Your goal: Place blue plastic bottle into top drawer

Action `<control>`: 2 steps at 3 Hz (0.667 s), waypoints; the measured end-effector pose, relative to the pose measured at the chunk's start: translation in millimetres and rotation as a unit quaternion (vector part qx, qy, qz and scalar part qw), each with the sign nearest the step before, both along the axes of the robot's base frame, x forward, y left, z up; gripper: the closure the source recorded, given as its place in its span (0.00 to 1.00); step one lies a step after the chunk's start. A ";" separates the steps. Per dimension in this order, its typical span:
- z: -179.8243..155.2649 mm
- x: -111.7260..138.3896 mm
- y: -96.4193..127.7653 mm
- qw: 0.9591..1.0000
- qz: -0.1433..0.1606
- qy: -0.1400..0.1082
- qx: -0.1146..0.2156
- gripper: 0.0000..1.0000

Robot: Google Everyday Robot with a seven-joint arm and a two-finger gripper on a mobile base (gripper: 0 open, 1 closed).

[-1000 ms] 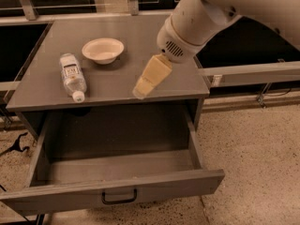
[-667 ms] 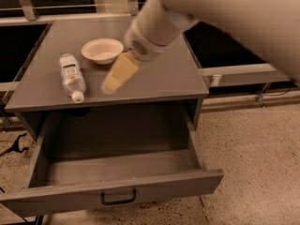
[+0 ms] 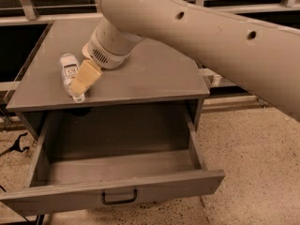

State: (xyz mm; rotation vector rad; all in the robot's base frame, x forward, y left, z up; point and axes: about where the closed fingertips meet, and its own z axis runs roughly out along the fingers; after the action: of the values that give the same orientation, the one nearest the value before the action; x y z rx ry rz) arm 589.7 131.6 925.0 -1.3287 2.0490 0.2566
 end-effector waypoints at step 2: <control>-7.2 1.7 13.8 1.000 -0.001 0.011 0.002 0.00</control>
Offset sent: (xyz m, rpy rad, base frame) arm 0.0040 0.0139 -0.0114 0.0039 0.0426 -0.0194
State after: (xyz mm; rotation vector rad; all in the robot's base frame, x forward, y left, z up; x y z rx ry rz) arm 591.4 145.3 917.8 -1.3260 2.0672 0.2760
